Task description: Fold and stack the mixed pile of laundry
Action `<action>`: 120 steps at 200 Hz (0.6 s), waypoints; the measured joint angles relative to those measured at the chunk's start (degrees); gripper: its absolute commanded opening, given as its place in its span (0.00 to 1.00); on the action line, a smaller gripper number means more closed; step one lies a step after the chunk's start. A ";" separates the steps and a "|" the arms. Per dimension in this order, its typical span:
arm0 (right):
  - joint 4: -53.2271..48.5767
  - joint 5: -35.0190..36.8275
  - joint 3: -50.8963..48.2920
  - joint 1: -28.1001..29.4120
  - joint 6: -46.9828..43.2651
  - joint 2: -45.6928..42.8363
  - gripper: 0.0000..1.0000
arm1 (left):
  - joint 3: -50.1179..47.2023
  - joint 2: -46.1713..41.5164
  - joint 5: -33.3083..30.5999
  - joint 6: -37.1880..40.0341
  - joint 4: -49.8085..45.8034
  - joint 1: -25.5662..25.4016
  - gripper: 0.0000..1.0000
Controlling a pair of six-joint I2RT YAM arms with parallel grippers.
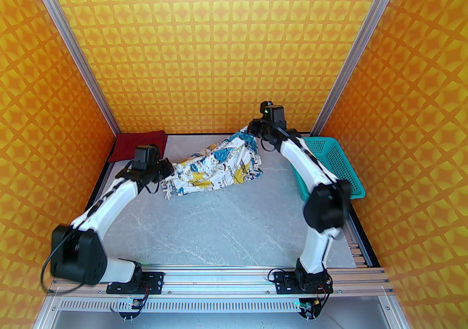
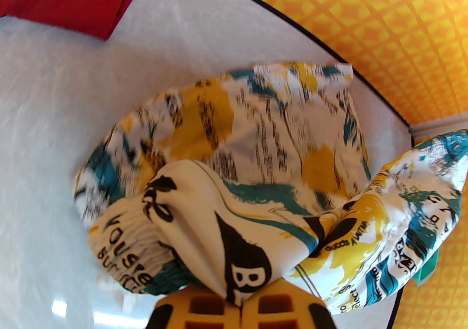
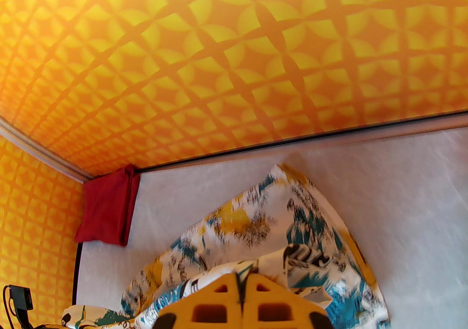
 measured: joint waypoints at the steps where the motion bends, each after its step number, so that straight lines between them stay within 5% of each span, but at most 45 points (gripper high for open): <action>1: 0.00 -0.02 0.22 -0.04 0.00 0.22 0.00 | 0.11 0.15 0.09 -0.02 0.04 0.07 0.00; 19: -0.22 -1.49 6.40 -0.85 0.90 7.08 0.00 | 2.75 5.20 1.68 -0.57 1.90 1.90 0.01; 31: -0.83 -2.34 11.37 -1.36 1.55 12.28 0.00 | 4.76 8.79 2.43 -0.81 3.02 2.99 0.15; 44: -1.70 -3.45 17.79 -1.64 2.51 18.40 0.18 | 6.99 12.61 3.02 -1.09 3.91 3.98 0.32; 73: -1.88 -6.03 28.11 -1.99 4.81 30.12 0.39 | 11.21 21.38 4.11 -2.38 6.91 6.29 0.46; 120: -4.72 -9.05 28.37 -2.67 4.61 33.44 0.49 | 11.50 23.37 4.68 -2.56 8.48 8.26 0.47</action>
